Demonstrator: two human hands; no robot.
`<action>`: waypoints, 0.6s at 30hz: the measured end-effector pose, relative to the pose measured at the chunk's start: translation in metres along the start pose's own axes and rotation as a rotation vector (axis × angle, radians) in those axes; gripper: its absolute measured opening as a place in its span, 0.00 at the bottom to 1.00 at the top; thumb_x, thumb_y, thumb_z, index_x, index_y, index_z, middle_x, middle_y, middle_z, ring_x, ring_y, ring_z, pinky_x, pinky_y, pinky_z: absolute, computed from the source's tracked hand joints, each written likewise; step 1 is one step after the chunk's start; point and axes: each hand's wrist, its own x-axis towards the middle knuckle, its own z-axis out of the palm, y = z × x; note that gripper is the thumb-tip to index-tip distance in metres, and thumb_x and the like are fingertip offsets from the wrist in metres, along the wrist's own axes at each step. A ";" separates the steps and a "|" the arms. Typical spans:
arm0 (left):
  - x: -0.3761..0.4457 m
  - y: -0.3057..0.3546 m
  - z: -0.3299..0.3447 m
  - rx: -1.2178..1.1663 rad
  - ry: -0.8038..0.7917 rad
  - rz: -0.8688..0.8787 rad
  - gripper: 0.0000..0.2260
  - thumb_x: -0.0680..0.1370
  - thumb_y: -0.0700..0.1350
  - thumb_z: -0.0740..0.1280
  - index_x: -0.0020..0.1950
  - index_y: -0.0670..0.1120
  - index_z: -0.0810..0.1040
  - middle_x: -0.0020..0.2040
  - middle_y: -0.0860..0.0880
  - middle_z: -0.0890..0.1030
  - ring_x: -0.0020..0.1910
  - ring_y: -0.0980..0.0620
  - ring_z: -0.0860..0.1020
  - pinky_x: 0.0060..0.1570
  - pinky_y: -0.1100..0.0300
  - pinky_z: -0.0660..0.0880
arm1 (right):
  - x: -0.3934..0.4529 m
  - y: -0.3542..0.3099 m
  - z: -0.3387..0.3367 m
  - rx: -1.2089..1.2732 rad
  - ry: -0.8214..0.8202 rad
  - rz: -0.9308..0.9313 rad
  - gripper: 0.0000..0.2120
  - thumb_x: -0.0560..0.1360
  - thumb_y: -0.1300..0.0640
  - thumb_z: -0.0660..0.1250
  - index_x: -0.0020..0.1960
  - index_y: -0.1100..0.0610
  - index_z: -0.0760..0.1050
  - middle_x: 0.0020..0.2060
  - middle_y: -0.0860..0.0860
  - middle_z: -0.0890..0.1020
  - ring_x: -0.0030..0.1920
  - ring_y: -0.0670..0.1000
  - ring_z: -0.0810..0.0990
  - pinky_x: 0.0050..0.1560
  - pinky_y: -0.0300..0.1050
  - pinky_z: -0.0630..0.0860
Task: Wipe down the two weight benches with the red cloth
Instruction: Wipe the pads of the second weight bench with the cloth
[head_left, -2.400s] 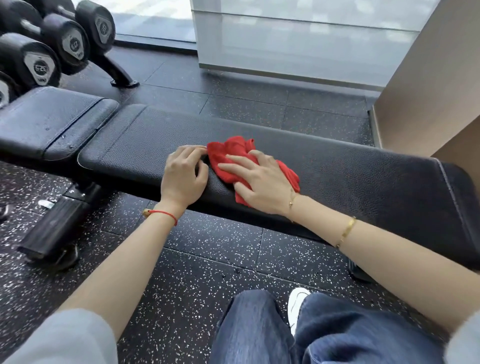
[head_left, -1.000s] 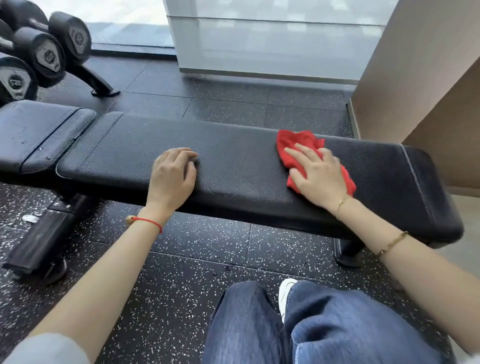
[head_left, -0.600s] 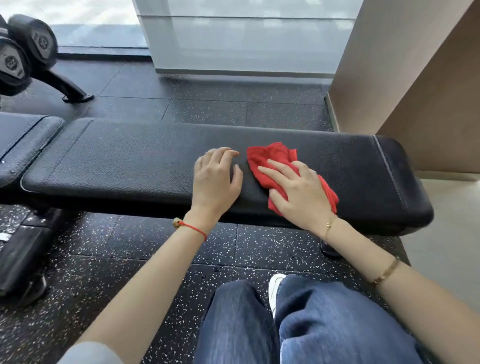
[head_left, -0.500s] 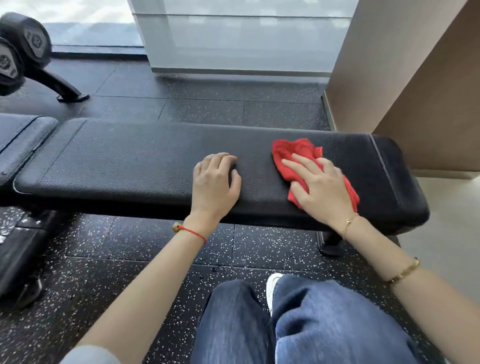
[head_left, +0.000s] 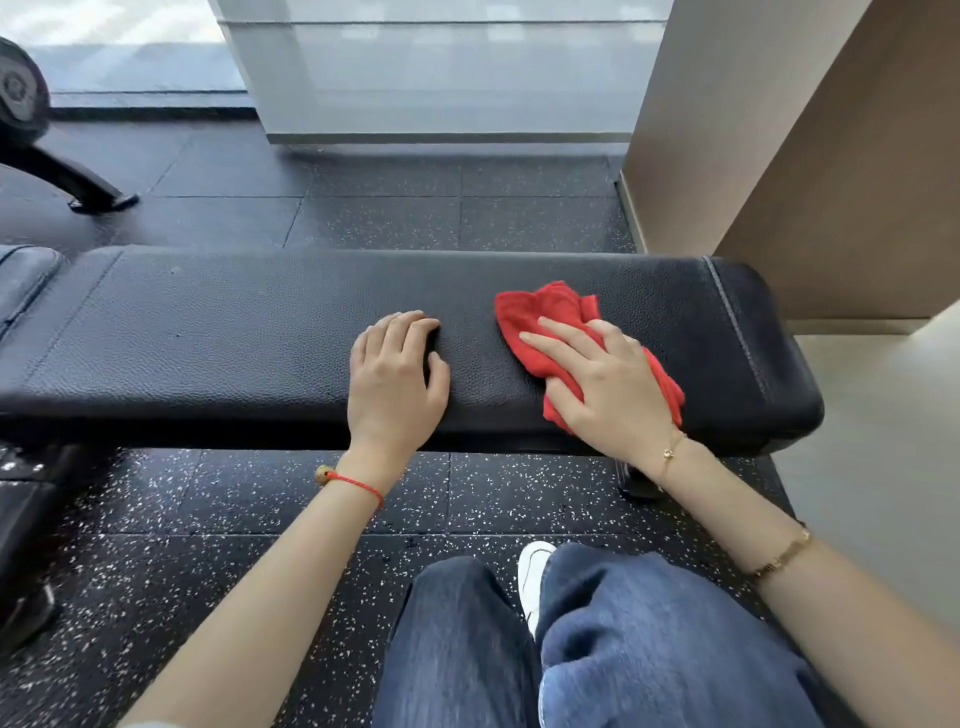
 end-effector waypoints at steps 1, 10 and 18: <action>0.000 0.000 0.000 0.001 -0.002 0.003 0.16 0.78 0.46 0.61 0.65 0.45 0.76 0.65 0.47 0.77 0.68 0.45 0.72 0.72 0.48 0.64 | -0.003 0.013 -0.004 -0.008 0.019 0.047 0.25 0.74 0.46 0.56 0.71 0.40 0.69 0.71 0.40 0.70 0.66 0.56 0.68 0.69 0.52 0.61; 0.000 0.004 -0.001 0.008 0.001 -0.007 0.15 0.78 0.46 0.61 0.63 0.45 0.76 0.64 0.47 0.77 0.67 0.45 0.72 0.72 0.48 0.64 | 0.062 0.006 0.002 -0.029 -0.005 0.309 0.23 0.77 0.48 0.58 0.72 0.41 0.67 0.74 0.43 0.67 0.69 0.58 0.64 0.69 0.50 0.58; -0.001 0.001 -0.002 -0.011 -0.012 0.000 0.15 0.78 0.45 0.63 0.64 0.45 0.76 0.65 0.47 0.77 0.67 0.45 0.72 0.71 0.48 0.64 | -0.010 -0.006 -0.002 0.005 -0.001 0.017 0.25 0.73 0.44 0.54 0.70 0.39 0.68 0.71 0.38 0.69 0.66 0.55 0.67 0.69 0.53 0.62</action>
